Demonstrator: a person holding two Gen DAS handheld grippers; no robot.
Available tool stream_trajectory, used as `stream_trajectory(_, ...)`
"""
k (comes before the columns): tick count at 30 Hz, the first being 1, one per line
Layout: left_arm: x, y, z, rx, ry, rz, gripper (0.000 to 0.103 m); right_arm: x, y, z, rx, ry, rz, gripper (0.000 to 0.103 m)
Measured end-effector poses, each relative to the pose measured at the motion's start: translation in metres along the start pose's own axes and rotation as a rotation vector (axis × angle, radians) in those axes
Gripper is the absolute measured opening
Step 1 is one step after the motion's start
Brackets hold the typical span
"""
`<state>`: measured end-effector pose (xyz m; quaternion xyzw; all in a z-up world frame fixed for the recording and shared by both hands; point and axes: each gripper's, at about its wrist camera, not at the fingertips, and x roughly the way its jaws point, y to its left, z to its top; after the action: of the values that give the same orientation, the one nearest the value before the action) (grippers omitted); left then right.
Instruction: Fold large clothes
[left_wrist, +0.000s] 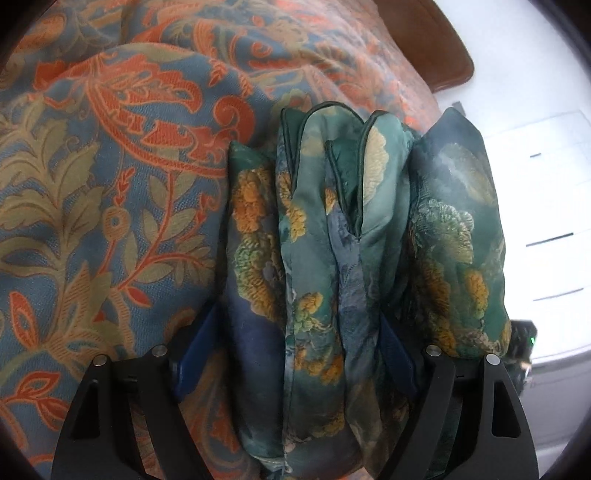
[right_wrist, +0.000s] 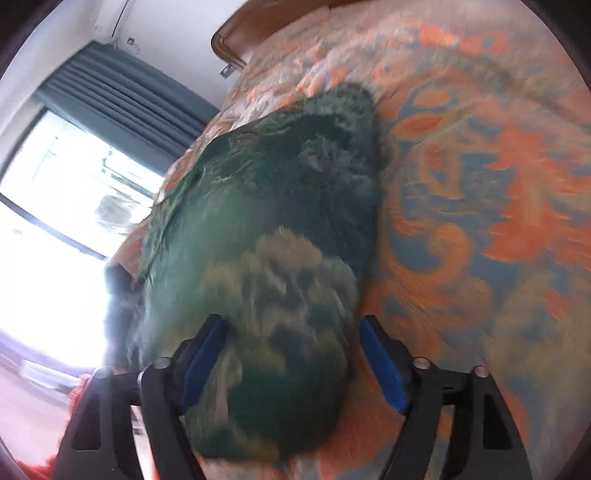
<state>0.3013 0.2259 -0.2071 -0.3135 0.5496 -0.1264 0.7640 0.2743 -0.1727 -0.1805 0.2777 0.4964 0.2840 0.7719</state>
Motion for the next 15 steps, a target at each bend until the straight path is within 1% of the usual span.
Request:
stream_trajectory(1, 0.0, 0.0, 0.0, -0.002, 0.002, -0.001, 0.082, 0.01, -0.004, 0.006, 0.028, 0.024, 0.039, 0.089)
stream_trajectory(2, 0.0, -0.002, 0.0, -0.006, 0.005, -0.009, 0.076, 0.017, -0.006, 0.011, 0.054, 0.029, 0.044, 0.092)
stream_trajectory(3, -0.002, -0.005, -0.001, -0.006, 0.006, -0.029, 0.061, 0.023, -0.007, 0.014, 0.067, 0.032, 0.043, 0.092)
stream_trajectory(4, -0.007, -0.008, -0.008, 0.004, 0.0, -0.035, 0.056, 0.027, -0.002, 0.016, 0.055, 0.038, 0.021, 0.09)
stream_trajectory(5, -0.012, -0.015, -0.01, 0.036, -0.013, -0.017, 0.046, 0.029, 0.008, 0.017, 0.005, 0.036, -0.025, 0.082)
stream_trajectory(6, -0.015, -0.022, -0.013, 0.069, -0.021, 0.003, 0.039, 0.028, 0.02, 0.015, -0.057, 0.03, -0.07, 0.078)
stream_trajectory(8, -0.02, -0.032, -0.019, 0.112, -0.039, 0.032, 0.033, 0.023, 0.054, 0.005, -0.227, 0.003, -0.188, 0.067)
stream_trajectory(10, -0.029, -0.042, -0.026, 0.145, -0.059, 0.039, 0.031, 0.017, 0.08, -0.008, -0.347, -0.038, -0.259, 0.064)
stream_trajectory(13, -0.045, -0.062, -0.033, 0.188, -0.089, 0.021, 0.03, 0.005, 0.11, -0.03, -0.468, -0.111, -0.299, 0.061)
stream_trajectory(15, -0.055, -0.082, -0.035, 0.228, -0.11, 0.013, 0.03, -0.006, 0.126, -0.041, -0.525, -0.155, -0.311, 0.061)
